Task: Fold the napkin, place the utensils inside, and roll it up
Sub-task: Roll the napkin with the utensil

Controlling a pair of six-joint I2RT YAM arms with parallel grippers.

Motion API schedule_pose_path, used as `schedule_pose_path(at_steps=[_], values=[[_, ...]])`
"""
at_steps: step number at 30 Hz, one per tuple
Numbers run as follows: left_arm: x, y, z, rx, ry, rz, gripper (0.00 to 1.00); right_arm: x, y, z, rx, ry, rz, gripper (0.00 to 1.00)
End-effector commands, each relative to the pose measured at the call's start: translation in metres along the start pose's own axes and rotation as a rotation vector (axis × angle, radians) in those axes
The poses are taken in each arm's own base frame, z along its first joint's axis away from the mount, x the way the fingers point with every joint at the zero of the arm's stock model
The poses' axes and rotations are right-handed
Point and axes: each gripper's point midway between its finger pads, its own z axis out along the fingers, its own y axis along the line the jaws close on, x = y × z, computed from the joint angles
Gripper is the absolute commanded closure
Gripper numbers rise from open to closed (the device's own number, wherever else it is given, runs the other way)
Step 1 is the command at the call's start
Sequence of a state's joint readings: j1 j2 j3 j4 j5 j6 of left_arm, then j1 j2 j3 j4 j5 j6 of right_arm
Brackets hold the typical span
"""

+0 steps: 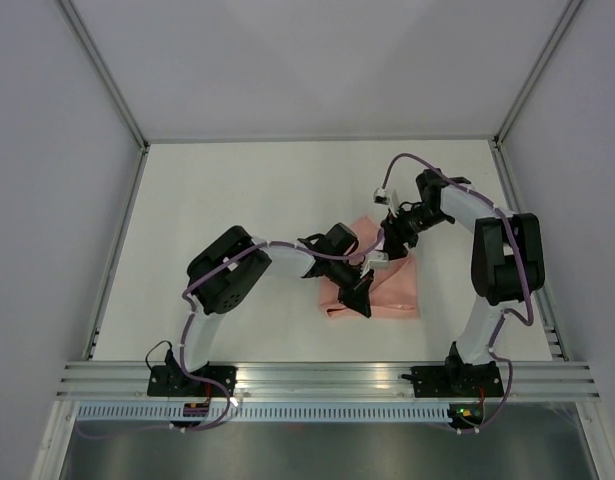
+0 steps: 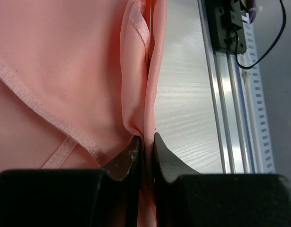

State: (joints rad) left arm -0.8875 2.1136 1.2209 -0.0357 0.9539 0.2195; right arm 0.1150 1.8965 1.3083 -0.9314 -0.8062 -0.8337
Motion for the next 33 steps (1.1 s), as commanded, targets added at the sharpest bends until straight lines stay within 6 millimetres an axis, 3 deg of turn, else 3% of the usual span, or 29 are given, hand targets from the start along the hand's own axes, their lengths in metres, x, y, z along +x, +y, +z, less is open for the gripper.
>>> schedule_pose_path(at_steps=[1, 7, 11, 14, 23, 33], values=[[0.081, -0.006, 0.002, 0.017, 0.181, -0.323, 0.98, -0.026, 0.007, -0.025, 0.058, -0.125, -0.109, 0.33], [0.074, -0.003, 0.004, 0.034, 0.168, -0.394, 0.98, -0.021, 0.031, -0.059, 0.194, -0.205, -0.264, 0.35], [0.078, 0.006, 0.006, 0.024, 0.174, -0.444, 0.98, -0.006, 0.058, -0.064, 0.244, -0.229, -0.388, 0.35], [0.08, 0.012, 0.006, 0.023, 0.173, -0.474, 0.98, 0.005, 0.071, -0.057, 0.276, -0.186, -0.455, 0.33], [0.083, 0.024, 0.007, -0.004, 0.171, -0.529, 0.98, 0.041, 0.109, 0.027, 0.281, 0.035, -0.687, 0.32], [0.085, 0.037, 0.005, -0.018, 0.154, -0.594, 0.98, 0.061, 0.111, 0.061, 0.301, 0.146, -0.764, 0.33]])
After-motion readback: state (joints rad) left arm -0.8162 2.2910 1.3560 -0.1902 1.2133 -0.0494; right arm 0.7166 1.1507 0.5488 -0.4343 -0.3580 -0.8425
